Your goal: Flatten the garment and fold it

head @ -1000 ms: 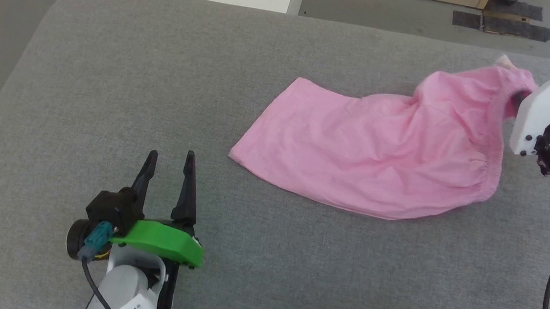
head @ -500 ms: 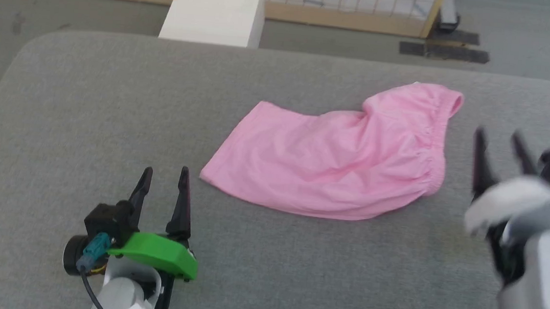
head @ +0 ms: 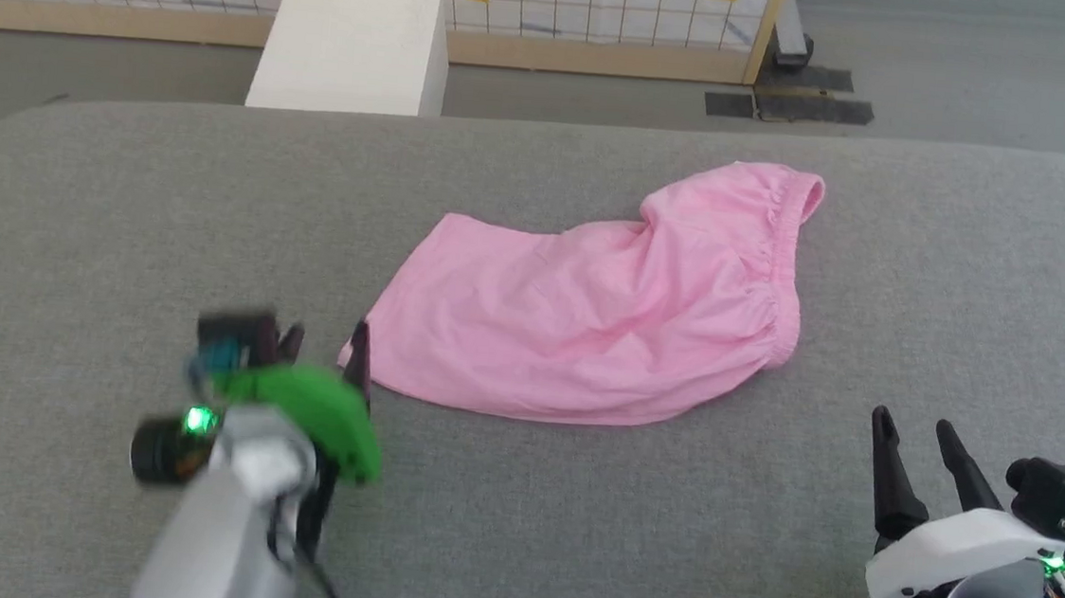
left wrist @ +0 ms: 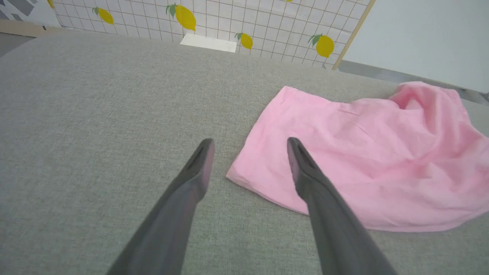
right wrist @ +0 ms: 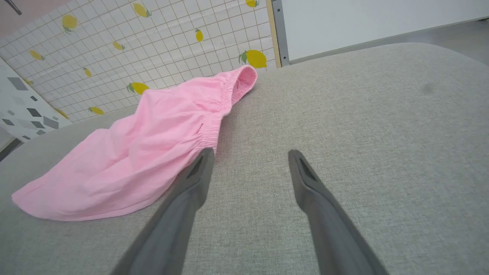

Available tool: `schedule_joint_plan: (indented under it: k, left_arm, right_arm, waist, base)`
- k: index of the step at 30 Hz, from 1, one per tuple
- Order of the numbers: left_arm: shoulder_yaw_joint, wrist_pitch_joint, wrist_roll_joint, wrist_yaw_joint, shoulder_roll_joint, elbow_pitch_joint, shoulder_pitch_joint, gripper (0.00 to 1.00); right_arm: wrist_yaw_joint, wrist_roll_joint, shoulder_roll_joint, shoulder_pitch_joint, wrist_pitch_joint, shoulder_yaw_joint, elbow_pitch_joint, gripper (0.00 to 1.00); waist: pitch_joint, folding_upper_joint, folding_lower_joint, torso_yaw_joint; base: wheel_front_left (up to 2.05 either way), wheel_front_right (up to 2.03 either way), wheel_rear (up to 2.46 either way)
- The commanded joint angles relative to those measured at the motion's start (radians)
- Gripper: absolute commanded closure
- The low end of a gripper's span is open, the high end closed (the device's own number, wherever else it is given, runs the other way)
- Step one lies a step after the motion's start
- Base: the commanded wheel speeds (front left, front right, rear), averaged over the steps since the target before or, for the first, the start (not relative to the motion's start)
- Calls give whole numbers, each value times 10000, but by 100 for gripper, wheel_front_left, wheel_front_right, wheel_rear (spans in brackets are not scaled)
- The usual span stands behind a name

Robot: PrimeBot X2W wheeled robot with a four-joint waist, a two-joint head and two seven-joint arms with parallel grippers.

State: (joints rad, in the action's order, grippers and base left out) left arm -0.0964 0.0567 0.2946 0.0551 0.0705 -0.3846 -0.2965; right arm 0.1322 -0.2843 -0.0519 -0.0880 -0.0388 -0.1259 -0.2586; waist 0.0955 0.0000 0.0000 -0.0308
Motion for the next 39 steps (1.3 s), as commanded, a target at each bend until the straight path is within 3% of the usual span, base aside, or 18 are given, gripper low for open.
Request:
schedule_joint_plan:
  k: [1, 4, 7, 15, 16, 17, 18, 23, 30, 38, 39]
  left_arm:
    - [-50, 857, 42, 82, 200, -315, -654, 0]
    - [-282, 2862, -52, 207, 480, -1102, -1470, 0]
    - [-442, 4089, -150, 285, 706, -1624, -2004, 0]
    - [-690, 4494, -102, 140, 694, -2528, -2187, 0]
    - [-667, 4437, -34, 121, 657, -2640, -2173, 22]
    - [-691, 4382, -15, 70, 643, -2709, -2172, 64]
    - [-670, 4244, 74, -17, 603, -2762, -2174, 100]
    - [-390, 3426, 468, -208, 523, -2760, -2164, 100]
    - [992, 1757, 1519, 111, 518, -1250, -1316, 100]
    - [1483, 1972, 2191, 675, 200, 26, 1226, 100]
    - [1483, 1880, 2342, 711, 101, 228, 1424, 71]
  right_arm:
    - [-15, -18, 13, 21, 108, 43, 163, 0]
    - [-15, 11, 14, -63, 314, 115, 329, 0]
    - [-15, -3, 15, -155, 441, 199, 430, 0]
    - [-15, 24, 15, -156, 504, 182, 533, 0]
    - [-15, 43, 15, -151, 511, 195, 549, 0]
    - [-15, 59, 15, -149, 520, 202, 564, 0]
    - [-15, 72, 16, -153, 524, 202, 577, 0]
    - [-15, 118, 16, -180, 539, 280, 585, 0]
    - [-15, 165, 16, -123, 575, 390, 530, 0]
    - [-15, 116, 16, -3, 1089, 386, 407, 0]
    - [-15, 103, 16, 18, 1312, 380, 378, 0]
  waist:
    - [188, 0, 0, -121]
    - [343, 0, 0, -252]
    - [489, 0, 0, -406]
    - [741, 0, 0, -484]
    - [762, 0, 0, -474]
    - [789, 0, 0, -459]
    - [811, 0, 0, -436]
    - [801, 0, 0, -298]
    - [642, 0, 0, -51]
    - [639, 0, 0, 264]
    - [631, 0, 0, 385]
  base:
    - [0, 0, 0]
    - [0, 0, 0]
    - [0, 0, 0]
    - [0, 0, 0]
    - [0, 0, 0]
    - [0, 0, 0]
    - [0, 0, 0]
    - [0, 0, 0]
    - [0, 0, 0]
    - [0, 0, 0]
    - [0, 0, 0]
